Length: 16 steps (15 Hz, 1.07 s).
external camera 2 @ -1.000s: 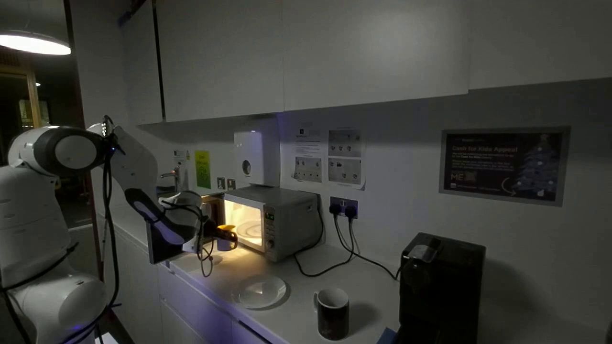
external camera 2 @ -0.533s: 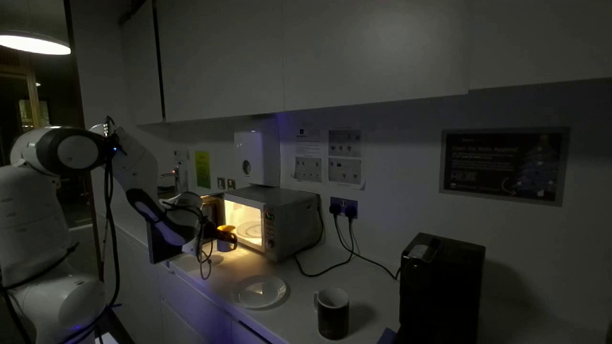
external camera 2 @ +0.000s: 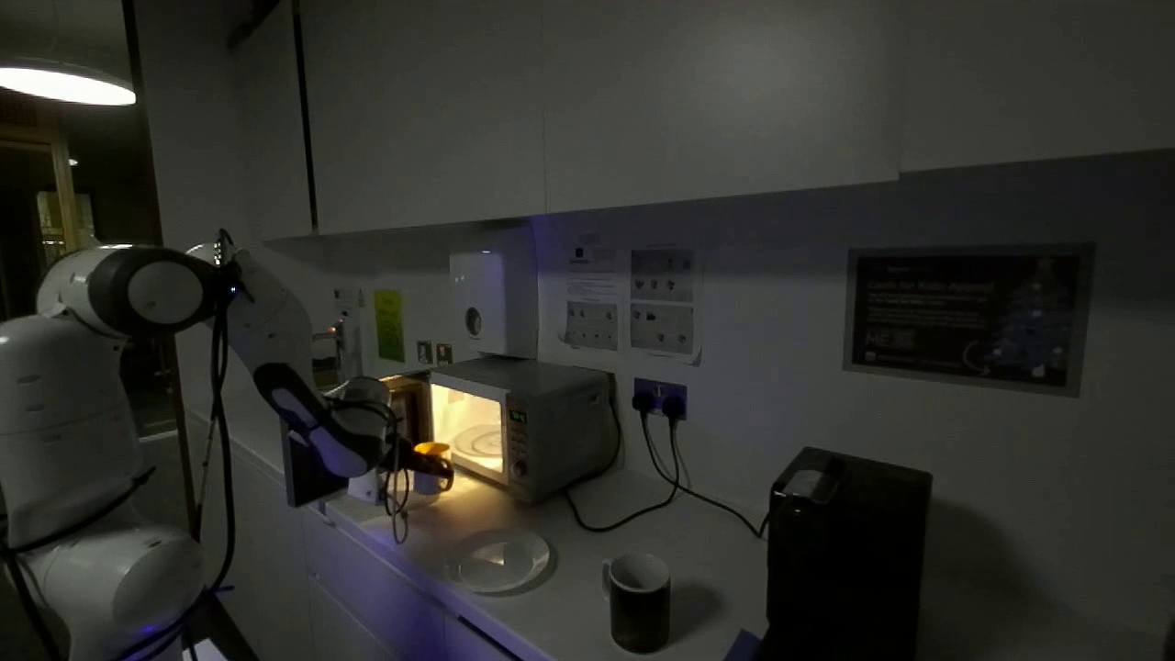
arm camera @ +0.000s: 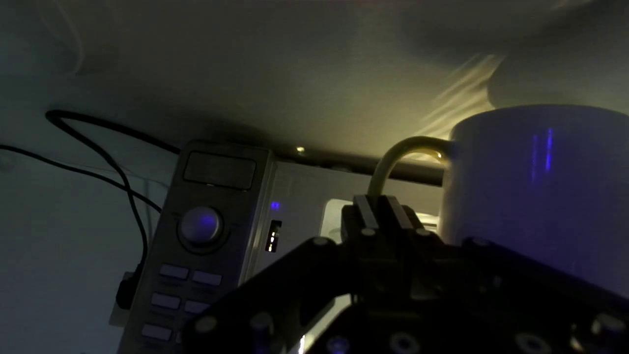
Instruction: Remove the mug from the microwave and put it on the counter
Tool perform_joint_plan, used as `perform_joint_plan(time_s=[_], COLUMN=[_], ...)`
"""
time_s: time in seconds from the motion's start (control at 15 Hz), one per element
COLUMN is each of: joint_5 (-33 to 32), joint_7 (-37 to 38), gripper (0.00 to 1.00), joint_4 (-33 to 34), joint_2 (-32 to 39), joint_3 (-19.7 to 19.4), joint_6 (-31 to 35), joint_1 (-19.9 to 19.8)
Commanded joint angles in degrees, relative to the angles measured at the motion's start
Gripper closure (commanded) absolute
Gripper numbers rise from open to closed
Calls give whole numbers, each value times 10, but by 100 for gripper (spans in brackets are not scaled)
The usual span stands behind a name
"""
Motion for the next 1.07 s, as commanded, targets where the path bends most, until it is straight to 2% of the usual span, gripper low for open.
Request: perform_joint_plan(time_s=[0.0, 0.47, 0.53, 0.6, 1.0], joint_5=[-60, -118, -123, -126, -127], joint_7=[51, 89, 92, 95, 98], gripper=[98, 98, 67, 65, 23], joint_4=[3, 4, 3, 3, 3], joint_2=[-3, 9, 10, 11, 4], joint_3=[-3, -1, -1, -1, -3], joint_6=[13, 10, 10, 11, 29], joint_1=[3, 3, 3, 3, 1])
